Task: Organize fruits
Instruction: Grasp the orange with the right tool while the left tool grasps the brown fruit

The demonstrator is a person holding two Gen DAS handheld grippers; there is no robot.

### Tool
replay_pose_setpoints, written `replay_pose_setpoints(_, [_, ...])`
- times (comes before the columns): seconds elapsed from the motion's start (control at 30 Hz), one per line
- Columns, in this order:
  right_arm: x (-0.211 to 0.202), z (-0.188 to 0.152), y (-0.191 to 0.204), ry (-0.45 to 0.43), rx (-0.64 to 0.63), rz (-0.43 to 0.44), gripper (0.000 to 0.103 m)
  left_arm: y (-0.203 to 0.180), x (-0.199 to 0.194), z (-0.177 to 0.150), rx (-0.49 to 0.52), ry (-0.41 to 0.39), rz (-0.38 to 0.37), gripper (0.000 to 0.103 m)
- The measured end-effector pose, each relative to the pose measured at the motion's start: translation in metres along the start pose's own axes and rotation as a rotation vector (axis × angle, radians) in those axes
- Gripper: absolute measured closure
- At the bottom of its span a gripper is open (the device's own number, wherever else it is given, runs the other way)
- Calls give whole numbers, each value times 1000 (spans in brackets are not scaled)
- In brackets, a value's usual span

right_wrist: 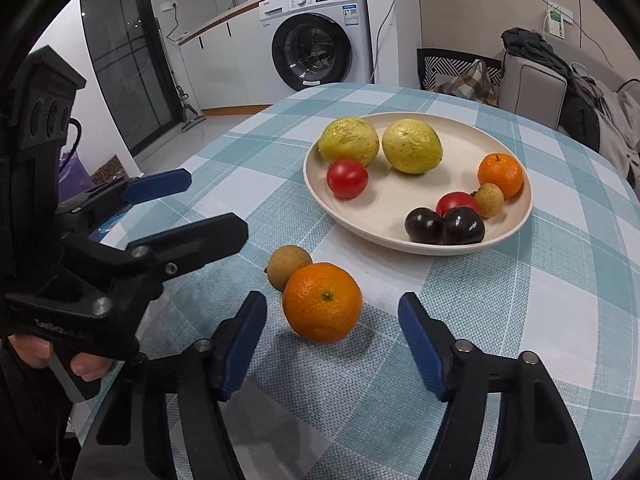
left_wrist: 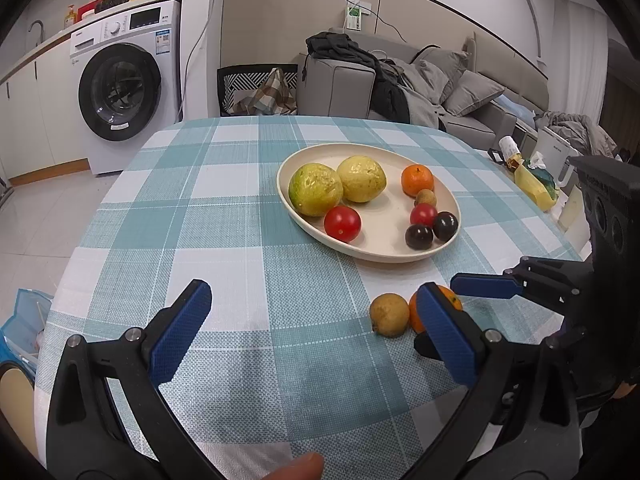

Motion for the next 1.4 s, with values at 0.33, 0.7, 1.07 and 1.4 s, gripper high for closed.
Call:
replay_pose_setpoints(0.33, [0, 2, 0, -17, 10, 39, 61, -1, 1, -1, -4, 5, -1, 1])
replay_pose_setpoints(0.7, [-17, -1, -11, -62, 55, -19, 62, -4, 6, -4, 6, 22, -6, 1])
replay_pose_setpoints(1.07, [-36, -8, -33, -84, 108, -63, 62, -18, 35, -16, 47, 181, -40, 1])
replay_pose_setpoints(1.4, [-49, -10, -38, -109, 120, -79, 62, -36, 45, -23, 112, 229, -78, 35])
Point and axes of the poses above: each gripper's, at about its wrist camera, not at the fingertips, and x roughly the way its jaws point, y to its left, z to its top, the point moved 3 cm from there along x, roughly the way its jaws point, and after that the axes turned 13 degrees about -x, right-handed, at the moved point
